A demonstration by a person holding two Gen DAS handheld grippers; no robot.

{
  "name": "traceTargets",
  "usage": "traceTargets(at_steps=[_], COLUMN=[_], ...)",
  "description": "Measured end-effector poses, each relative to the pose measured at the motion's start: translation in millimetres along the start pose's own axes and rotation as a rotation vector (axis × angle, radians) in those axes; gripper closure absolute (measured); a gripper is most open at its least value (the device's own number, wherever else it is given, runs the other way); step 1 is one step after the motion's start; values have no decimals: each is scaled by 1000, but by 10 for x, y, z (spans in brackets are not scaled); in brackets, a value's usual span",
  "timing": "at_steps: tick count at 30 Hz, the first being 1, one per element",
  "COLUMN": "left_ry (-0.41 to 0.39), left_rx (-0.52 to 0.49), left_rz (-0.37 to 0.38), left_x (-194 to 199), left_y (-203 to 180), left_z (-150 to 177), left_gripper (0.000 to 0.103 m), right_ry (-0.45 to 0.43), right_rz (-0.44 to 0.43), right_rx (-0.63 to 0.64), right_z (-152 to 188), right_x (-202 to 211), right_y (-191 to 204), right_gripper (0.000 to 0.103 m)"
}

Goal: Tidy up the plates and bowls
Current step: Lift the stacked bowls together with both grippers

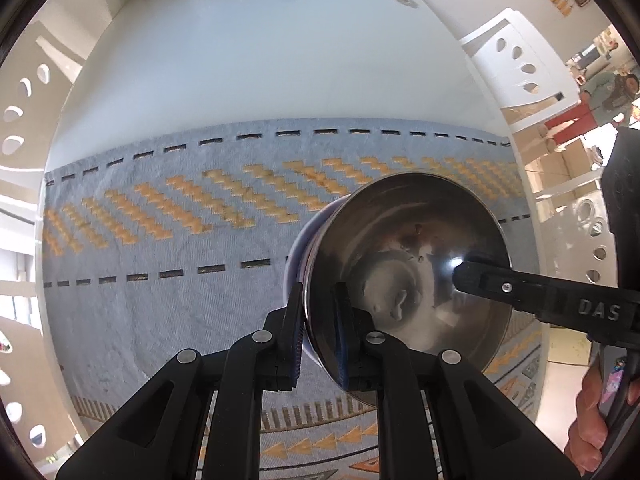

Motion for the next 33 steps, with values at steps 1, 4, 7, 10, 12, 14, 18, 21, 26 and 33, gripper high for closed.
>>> traceTargets(at_steps=[1,4,7,10,12,14,18,21,26,33], left_ry=[1,10,3,9,20,34,79,101,127,135], left_rx=[3,11,12,22,28,42,97,89,73,91], left_rz=[-5,-1,-11,-2,17,39,132,177,197,244], left_x=[-8,-24,-3,0,-25,-69,-221,-321,-460,-581], left_y=[13,42,49,84,127,164,248,201,92,84], left_z=[1,-3,-15,-24,-24,-10,34,65,59,-11], left_gripper=[92,84,79,75,75,73,72,70,69,69], right_ry=[1,-8,-22,-41,-43,-38,16,78,139,163], right_rz=[-8,-12,-74,-70,-45,-29,-10,-6,-20,-101], right_rx=[1,5,-3,11,25,29,20,27,17,-14], right_z=[-1,-9,-27,-50,-58,-67,-73,-43,-34,-69], right_x=[-12,-11,38,121,162,174,58,-112,-392,-525], right_y=[9,2,13,32,24,-17,-166,-246,-303,-382], right_gripper=[83,79,59,49,48,45,37,37,37,37])
Point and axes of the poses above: each gripper's, at about its wrist camera, not at the fingertips, and x roughly against the way its jaws point, y to its left, z to its underside, the point moved 4 cm from there along -x, roughly the way its jaws point, and after that the axes turned 6 degrees about -z, right-handed, at the moved point
